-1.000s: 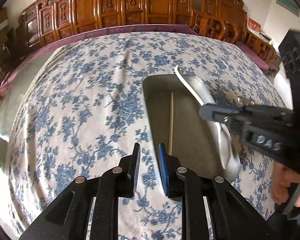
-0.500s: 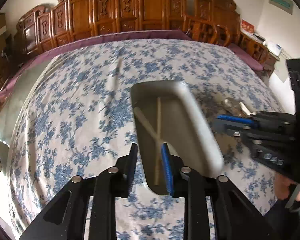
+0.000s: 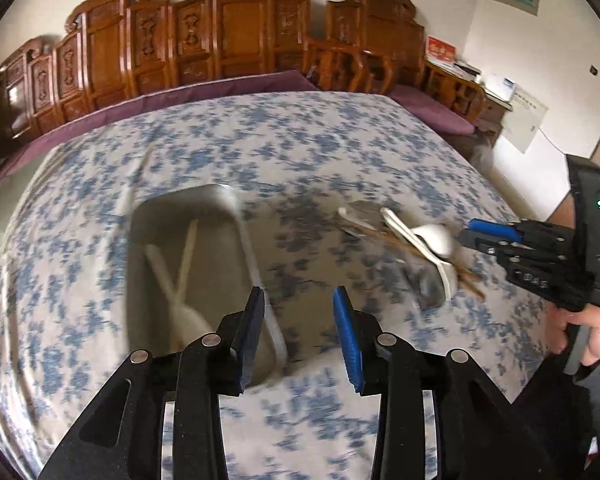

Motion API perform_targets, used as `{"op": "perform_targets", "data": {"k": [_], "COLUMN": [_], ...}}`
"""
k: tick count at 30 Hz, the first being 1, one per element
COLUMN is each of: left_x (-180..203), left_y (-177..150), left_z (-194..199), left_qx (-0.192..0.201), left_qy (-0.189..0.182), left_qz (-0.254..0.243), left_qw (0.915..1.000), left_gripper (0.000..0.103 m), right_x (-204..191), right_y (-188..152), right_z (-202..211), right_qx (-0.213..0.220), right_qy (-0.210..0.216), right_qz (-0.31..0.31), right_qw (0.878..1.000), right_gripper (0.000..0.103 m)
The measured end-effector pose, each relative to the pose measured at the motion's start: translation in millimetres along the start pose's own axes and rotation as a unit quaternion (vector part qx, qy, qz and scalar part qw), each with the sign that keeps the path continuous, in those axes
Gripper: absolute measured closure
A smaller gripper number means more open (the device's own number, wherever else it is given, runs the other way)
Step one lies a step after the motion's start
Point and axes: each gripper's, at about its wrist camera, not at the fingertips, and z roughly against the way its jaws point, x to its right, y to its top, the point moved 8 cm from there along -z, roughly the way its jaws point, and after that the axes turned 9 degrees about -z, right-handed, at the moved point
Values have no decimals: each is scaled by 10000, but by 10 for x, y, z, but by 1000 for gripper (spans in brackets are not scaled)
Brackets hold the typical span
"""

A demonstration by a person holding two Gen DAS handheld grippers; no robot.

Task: Organize utensils

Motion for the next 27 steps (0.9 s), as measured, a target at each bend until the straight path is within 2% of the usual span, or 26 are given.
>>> {"op": "perform_targets", "data": {"k": [6, 14, 27], "left_x": [327, 543, 735], "left_y": [-6, -113, -230], "left_z": [-192, -367, -474], "left_qx": [-128, -332, -534], "left_qy": [-147, -249, -281], "left_qz": [-94, -128, -194], "left_qw": [9998, 9991, 9980], "left_gripper": [69, 69, 69], "right_x": [175, 283, 130], "right_y": [-141, -301, -399], "right_z": [-193, -410, -465], "right_qx": [-128, -490, -747], "right_qy": [97, 187, 600], "right_qz": [-236, -376, -411], "right_qw": [9996, 9979, 9946], "right_gripper": [75, 75, 75]}}
